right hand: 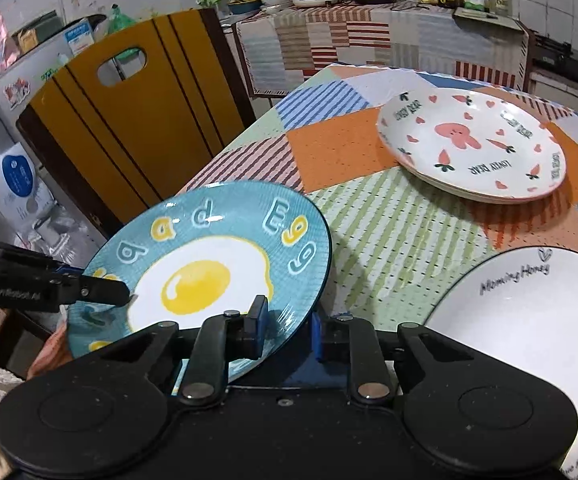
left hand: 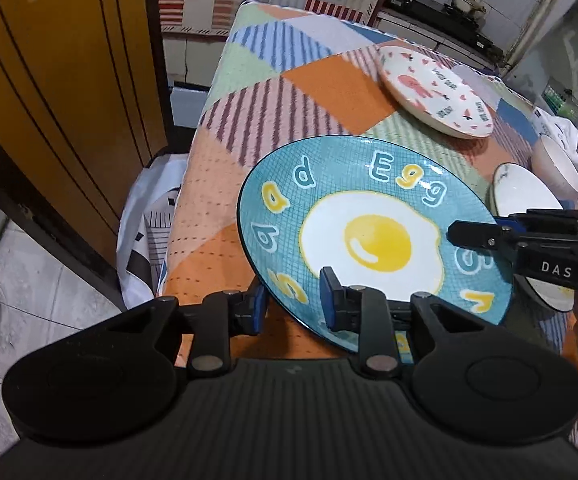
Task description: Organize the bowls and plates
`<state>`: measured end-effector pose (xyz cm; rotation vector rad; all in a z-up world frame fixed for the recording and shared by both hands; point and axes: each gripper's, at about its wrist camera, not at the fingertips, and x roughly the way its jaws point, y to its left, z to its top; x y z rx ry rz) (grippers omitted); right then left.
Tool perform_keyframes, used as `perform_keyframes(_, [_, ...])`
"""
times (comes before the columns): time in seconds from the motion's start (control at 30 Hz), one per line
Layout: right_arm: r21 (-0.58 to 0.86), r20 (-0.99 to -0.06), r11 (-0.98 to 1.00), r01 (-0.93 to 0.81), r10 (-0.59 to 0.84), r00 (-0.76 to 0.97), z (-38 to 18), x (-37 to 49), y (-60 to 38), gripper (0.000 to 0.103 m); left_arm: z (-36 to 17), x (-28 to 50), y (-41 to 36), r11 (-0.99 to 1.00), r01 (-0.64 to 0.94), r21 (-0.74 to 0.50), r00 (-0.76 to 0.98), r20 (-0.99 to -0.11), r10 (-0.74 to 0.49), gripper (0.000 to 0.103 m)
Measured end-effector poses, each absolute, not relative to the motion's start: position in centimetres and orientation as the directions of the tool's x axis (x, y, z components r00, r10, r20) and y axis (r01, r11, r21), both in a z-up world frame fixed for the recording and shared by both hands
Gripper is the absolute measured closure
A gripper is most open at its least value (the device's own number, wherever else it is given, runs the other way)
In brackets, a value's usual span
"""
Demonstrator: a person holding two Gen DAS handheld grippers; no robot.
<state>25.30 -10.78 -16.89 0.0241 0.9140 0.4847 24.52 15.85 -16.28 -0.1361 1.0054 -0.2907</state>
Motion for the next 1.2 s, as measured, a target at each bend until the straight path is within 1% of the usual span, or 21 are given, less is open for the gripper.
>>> perform_keyframes(0.2, [0.231, -0.719, 0.893, -0.387, 0.425, 0.55, -14.7, 23.4, -13.2, 0.077, -13.7, 23.1, 13.8, 0.945, 0.208, -0.254, 0.522, -0.788, -0.327, 0.078])
perform_keyframes(0.33, [0.21, -0.705, 0.899, -0.384, 0.411, 0.578, -13.1, 21.7, -15.2, 0.077, -12.1, 22.1, 11.6, 0.936, 0.253, -0.244, 0.527, -0.777, -0.344, 0.078])
perform_keyframes(0.6, [0.181, -0.706, 0.929, -0.322, 0.351, 0.616, -10.4, 18.3, -20.4, 0.077, -10.4, 21.9, 5.6, 0.898, 0.354, -0.261, 0.473, -0.779, -0.413, 0.077])
perform_keyframes(0.9, [0.151, -0.712, 0.96, -0.237, 0.272, 0.647, -10.3, 17.0, -26.1, 0.077, -11.5, 23.4, -0.5, 0.872, 0.394, -0.292, 0.408, -0.794, -0.451, 0.077])
perform_keyframes(1.2, [0.179, -0.764, 0.974, -0.139, 0.227, 0.603, -12.7, 17.8, -29.5, 0.077, -13.8, 25.1, -4.6, 0.855, 0.429, -0.292, 0.332, -0.829, -0.45, 0.076])
